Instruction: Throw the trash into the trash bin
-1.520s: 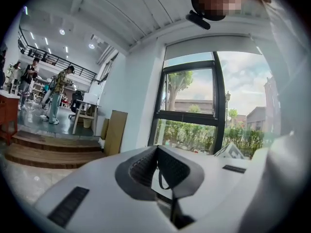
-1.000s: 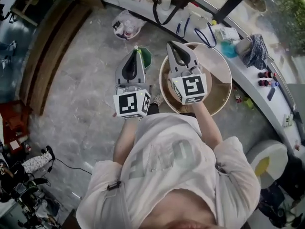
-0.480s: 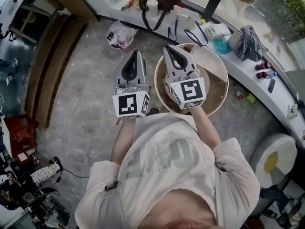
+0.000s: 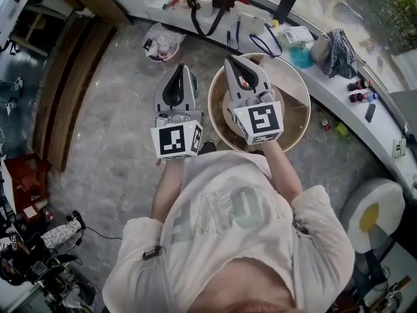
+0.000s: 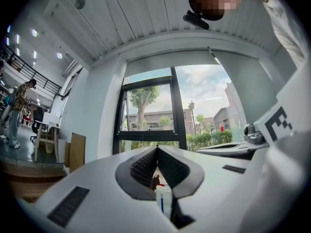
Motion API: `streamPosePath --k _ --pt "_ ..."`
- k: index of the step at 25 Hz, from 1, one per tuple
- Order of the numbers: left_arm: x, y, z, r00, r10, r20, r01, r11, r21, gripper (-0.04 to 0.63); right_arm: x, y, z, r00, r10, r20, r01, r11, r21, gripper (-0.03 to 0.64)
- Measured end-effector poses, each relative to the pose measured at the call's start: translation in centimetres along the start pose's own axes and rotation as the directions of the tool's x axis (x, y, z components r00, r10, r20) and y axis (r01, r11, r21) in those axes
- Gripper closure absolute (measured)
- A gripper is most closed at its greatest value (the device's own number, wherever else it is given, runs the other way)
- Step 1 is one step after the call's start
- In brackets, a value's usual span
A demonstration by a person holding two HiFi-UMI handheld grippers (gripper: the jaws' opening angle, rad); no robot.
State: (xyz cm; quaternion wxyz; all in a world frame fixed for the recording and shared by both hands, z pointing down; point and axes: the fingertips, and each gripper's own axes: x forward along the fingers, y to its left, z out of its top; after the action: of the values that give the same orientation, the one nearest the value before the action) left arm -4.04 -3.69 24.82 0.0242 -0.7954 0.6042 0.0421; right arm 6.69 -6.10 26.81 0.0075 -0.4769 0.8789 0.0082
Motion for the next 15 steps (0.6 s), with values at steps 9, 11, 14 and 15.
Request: streamPosePath --k 9,11,14,15 --pt "-0.1 0.8 -1.0 1.0 0.016 -0.021 -0.017 1.0 -0.026 0.583 0.0 -0.7 -1.2 0.999 0.0 -0.032 0.001 1.0 0.013 0.603" --pt "0.2 0.9 -1.2 1.0 0.012 -0.028 -0.013 0.999 -0.032 0.583 0.1 -0.9 -1.7 0.999 -0.004 -0.045 0.004 1.0 0.02 0.602" --pt "0.8 0.9 -1.7 0.999 0.002 -0.033 -0.003 0.999 -0.041 0.583 0.3 -1.6 -2.4 0.998 -0.023 -0.062 0.024 0.999 0.027 0.601" --pt "1.0 0.8 -2.0 0.999 -0.003 -0.038 0.001 0.999 -0.046 0.584 0.3 -2.1 -2.7 0.997 -0.035 -0.069 0.037 0.999 0.027 0.601"
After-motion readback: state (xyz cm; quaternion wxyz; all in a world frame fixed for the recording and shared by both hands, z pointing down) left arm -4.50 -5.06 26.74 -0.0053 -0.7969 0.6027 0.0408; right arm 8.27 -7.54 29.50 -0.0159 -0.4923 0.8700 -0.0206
